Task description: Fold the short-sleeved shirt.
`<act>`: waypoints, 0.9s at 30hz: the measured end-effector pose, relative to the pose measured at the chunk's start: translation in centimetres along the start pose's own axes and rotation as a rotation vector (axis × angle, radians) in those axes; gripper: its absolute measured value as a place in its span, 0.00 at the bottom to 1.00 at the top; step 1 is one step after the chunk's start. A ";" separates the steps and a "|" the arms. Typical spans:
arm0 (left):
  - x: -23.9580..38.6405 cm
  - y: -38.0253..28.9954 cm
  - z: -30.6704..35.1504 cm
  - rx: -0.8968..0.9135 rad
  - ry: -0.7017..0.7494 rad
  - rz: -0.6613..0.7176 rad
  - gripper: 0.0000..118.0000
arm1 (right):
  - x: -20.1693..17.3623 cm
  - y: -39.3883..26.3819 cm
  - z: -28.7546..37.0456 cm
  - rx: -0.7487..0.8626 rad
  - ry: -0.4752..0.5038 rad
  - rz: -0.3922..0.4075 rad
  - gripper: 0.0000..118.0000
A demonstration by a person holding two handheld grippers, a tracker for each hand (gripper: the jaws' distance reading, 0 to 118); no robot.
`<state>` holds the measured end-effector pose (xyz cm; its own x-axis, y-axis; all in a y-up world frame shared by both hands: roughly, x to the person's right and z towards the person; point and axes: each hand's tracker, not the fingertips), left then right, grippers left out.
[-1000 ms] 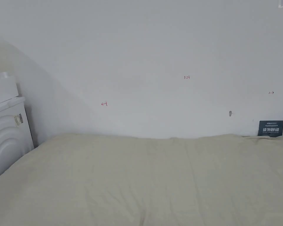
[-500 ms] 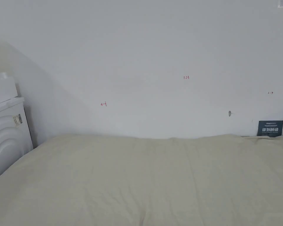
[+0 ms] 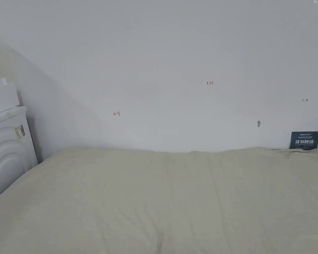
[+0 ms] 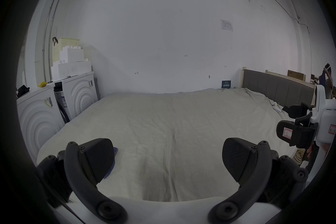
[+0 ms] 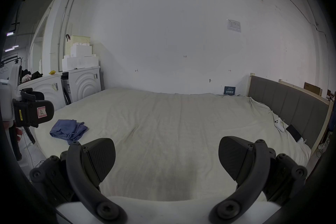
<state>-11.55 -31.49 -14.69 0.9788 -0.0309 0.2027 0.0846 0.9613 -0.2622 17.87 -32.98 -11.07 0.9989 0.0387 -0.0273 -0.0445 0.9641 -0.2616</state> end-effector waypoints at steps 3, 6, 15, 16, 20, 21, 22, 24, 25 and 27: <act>0.0 0.0 0.0 0.001 -0.001 -0.003 1.00 | 0.0 0.0 0.0 -0.003 0.002 -0.005 0.96; 0.0 -0.1 0.0 -0.002 -0.004 0.001 1.00 | 0.0 0.0 -0.1 -0.004 0.001 0.000 0.96; 0.0 -0.1 0.0 -0.016 -0.011 0.011 1.00 | 0.0 -0.2 -0.1 -0.014 0.019 -0.016 0.96; 0.0 -0.2 0.0 -0.020 -0.017 0.014 1.00 | 0.0 -0.2 -0.2 -0.019 0.021 -0.023 0.96; 0.1 -0.4 -0.3 -0.038 0.000 0.002 1.00 | 0.2 -0.3 -0.8 -0.078 0.064 -0.041 0.96; 0.1 -0.4 -0.4 -0.042 -0.001 0.003 1.00 | 0.2 -0.3 -0.9 -0.083 0.067 -0.054 0.96; 0.0 -0.4 -0.4 -0.044 0.000 0.006 1.00 | 0.2 -0.3 -1.1 -0.093 0.077 -0.081 0.96; -0.1 -0.5 -0.5 -0.056 0.004 0.019 1.00 | 0.5 -0.3 -1.5 -0.131 0.118 -0.190 0.96; -0.1 -0.5 -0.5 -0.061 0.001 0.025 1.00 | 0.6 -0.2 -1.6 -0.143 0.115 -0.244 0.96; -0.2 -0.6 -0.6 -0.066 0.004 0.027 1.00 | 0.4 0.2 -1.9 -0.178 0.054 -0.323 0.96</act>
<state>-11.73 -32.22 -15.12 0.9815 -0.0066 0.1913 0.0706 0.9416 -0.3293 18.27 -33.25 -12.99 0.9598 -0.2787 0.0343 0.2660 0.8632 -0.4290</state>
